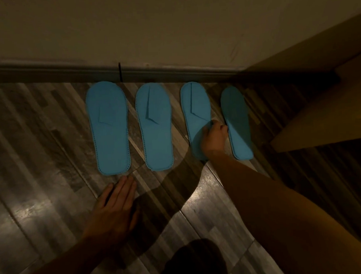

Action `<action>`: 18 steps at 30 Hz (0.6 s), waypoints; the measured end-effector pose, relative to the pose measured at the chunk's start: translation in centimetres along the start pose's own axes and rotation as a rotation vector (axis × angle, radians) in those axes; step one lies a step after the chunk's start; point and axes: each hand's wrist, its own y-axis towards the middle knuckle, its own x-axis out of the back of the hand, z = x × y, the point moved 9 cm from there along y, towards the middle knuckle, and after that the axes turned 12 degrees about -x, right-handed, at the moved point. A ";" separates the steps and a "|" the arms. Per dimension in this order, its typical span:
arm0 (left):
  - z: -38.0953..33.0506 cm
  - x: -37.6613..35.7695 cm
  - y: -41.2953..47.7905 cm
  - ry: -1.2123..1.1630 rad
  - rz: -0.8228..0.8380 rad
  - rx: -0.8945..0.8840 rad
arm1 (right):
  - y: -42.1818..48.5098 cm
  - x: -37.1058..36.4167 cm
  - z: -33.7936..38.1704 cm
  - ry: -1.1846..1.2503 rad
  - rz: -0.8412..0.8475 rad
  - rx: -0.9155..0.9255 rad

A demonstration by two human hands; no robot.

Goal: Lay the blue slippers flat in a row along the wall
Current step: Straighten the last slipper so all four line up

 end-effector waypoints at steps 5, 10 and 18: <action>-0.1 0.1 0.1 -0.001 0.008 0.004 | -0.1 0.9 0.0 -0.048 -0.041 0.004; 0.3 -0.7 -0.1 0.027 0.028 0.003 | 2.0 5.8 -3.3 -0.121 -0.247 -0.096; 0.3 -0.8 0.0 0.019 0.022 0.000 | 5.4 6.0 -11.0 -0.243 0.008 -0.379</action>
